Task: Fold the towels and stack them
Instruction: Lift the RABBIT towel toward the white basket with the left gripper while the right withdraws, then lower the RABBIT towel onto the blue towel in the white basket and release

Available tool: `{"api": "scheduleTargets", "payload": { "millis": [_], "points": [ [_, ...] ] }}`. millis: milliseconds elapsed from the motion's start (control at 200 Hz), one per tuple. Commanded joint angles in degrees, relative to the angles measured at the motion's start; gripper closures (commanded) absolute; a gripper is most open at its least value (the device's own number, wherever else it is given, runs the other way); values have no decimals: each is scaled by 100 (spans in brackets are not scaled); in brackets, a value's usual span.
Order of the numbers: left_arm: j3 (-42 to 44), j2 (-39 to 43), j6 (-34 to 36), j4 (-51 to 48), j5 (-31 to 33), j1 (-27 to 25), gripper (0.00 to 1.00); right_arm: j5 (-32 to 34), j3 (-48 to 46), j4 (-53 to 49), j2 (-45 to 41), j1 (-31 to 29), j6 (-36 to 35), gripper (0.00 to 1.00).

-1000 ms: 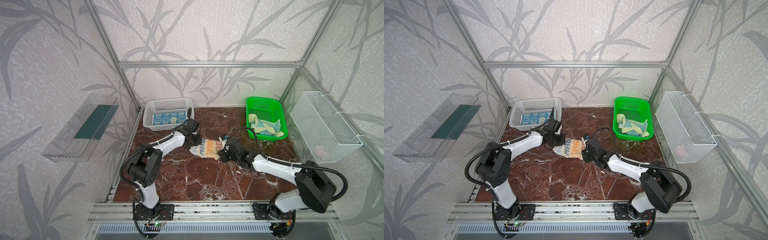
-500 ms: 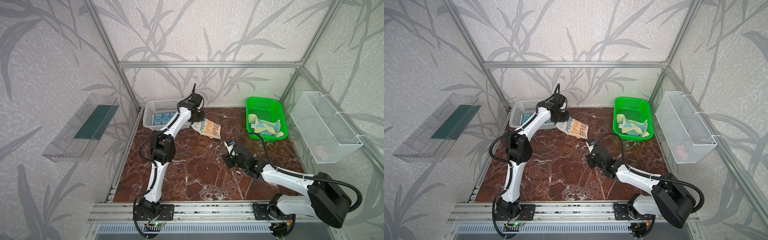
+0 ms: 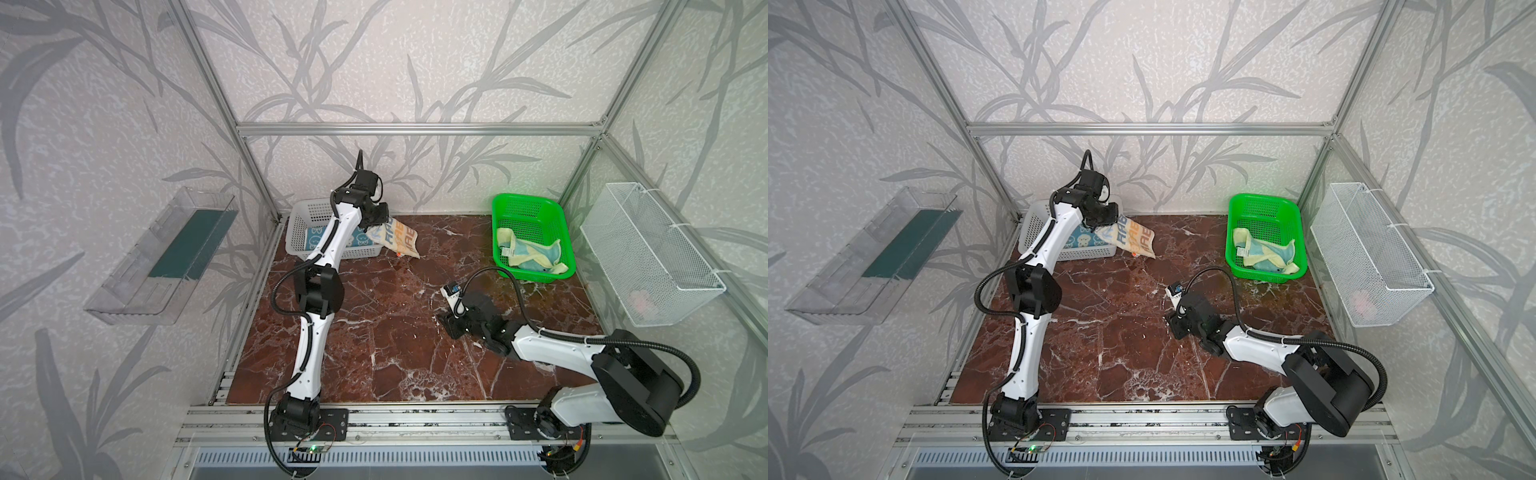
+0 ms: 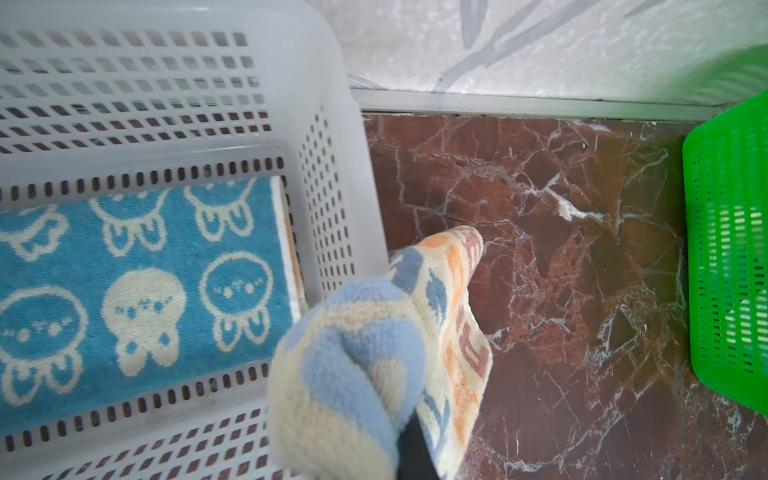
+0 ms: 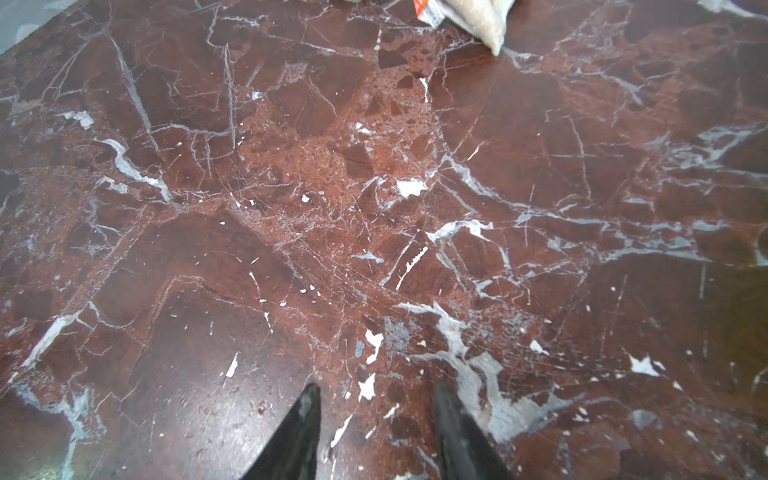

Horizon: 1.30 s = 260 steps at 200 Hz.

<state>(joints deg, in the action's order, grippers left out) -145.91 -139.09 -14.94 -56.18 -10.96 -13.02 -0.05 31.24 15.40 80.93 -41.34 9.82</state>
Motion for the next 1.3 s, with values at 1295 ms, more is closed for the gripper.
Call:
{"api": "scheduleTargets", "payload": {
  "millis": [1295],
  "points": [
    [-201, -763, 1822, 160, 609, 1406, 100, 243, 1310, -588, 1291, -875, -47, 55]
  ]
}}
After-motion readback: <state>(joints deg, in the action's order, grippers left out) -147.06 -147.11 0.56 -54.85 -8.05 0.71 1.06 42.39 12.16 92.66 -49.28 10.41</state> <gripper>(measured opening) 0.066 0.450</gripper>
